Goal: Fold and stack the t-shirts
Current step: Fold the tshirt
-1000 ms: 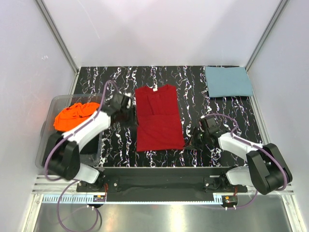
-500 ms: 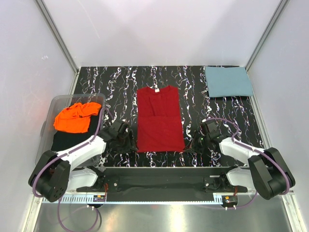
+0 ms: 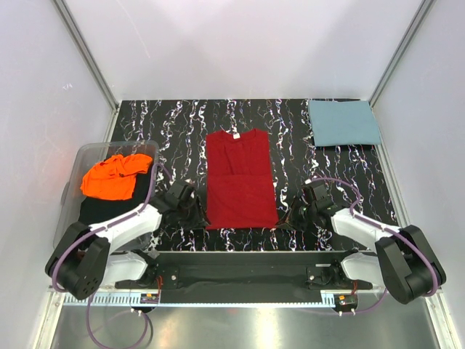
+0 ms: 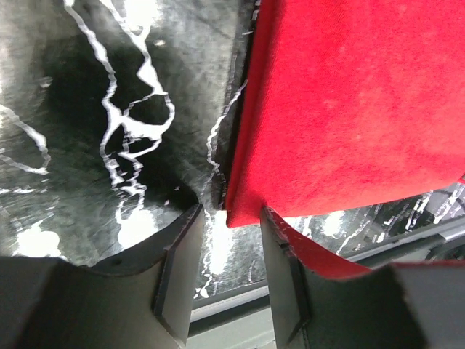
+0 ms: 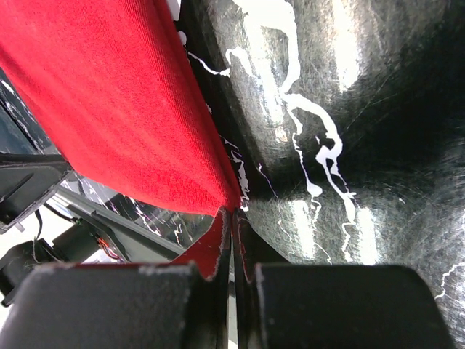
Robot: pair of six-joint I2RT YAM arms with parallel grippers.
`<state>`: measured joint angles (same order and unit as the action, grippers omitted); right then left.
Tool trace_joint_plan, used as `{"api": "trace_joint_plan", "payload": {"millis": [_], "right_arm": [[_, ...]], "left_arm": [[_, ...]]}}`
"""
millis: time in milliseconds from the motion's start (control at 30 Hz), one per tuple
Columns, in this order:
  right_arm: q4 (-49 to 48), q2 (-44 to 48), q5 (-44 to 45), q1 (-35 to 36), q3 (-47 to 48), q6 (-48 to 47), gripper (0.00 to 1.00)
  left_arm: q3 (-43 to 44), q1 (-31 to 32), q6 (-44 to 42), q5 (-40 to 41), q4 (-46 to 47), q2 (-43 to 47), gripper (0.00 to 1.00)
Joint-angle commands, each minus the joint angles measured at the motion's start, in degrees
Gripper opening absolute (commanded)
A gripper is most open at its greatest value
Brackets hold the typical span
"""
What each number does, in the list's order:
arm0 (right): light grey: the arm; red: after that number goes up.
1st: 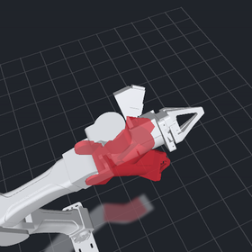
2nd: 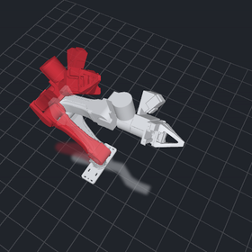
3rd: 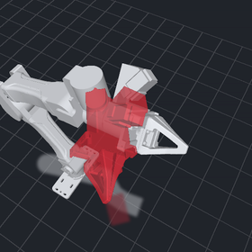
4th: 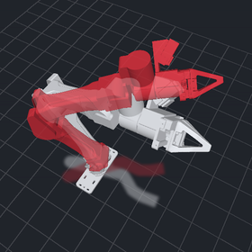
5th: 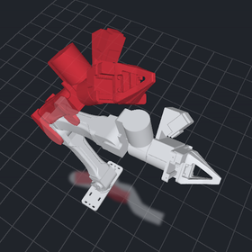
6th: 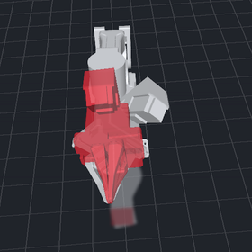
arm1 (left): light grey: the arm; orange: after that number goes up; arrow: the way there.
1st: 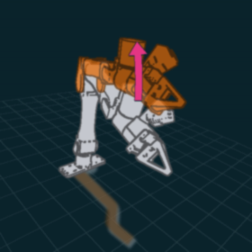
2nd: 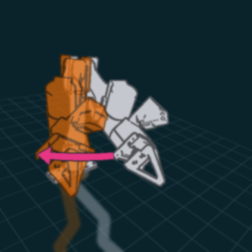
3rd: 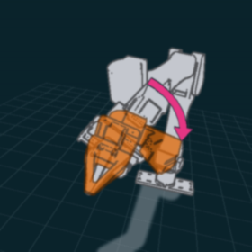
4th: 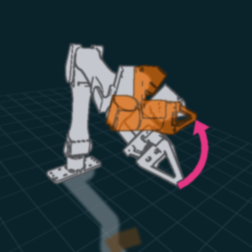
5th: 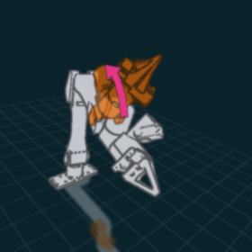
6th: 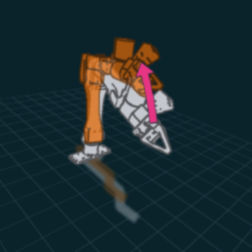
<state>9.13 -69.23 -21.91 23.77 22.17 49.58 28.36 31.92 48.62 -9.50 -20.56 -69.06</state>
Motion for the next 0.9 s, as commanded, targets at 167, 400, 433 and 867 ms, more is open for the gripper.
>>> {"api": "trace_joint_plan", "payload": {"millis": [167, 400, 433, 867], "right_arm": [[-1.3, 1.0, 0.9, 0.6, -0.4, 0.2, 0.00], [4.8, 8.4, 1.5, 0.8, 1.6, 0.1, 0.00], [5.6, 9.9, 1.7, 0.7, 2.3, 0.2, 0.00], [24.7, 26.2, 5.3, 1.6, 10.4, -0.9, 0.00]], "left_arm": [[-0.8, 0.3, -0.7, -0.3, 1.1, -2.0, 0.08], [5.2, 3.0, -0.7, 2.2, -8.9, 8.0, 0.00], [7.0, 3.3, -0.6, 3.2, -10.0, 9.2, 0.00], [16.6, 13.1, 2.3, 5.6, -18.6, 17.0, 0.00]]}}
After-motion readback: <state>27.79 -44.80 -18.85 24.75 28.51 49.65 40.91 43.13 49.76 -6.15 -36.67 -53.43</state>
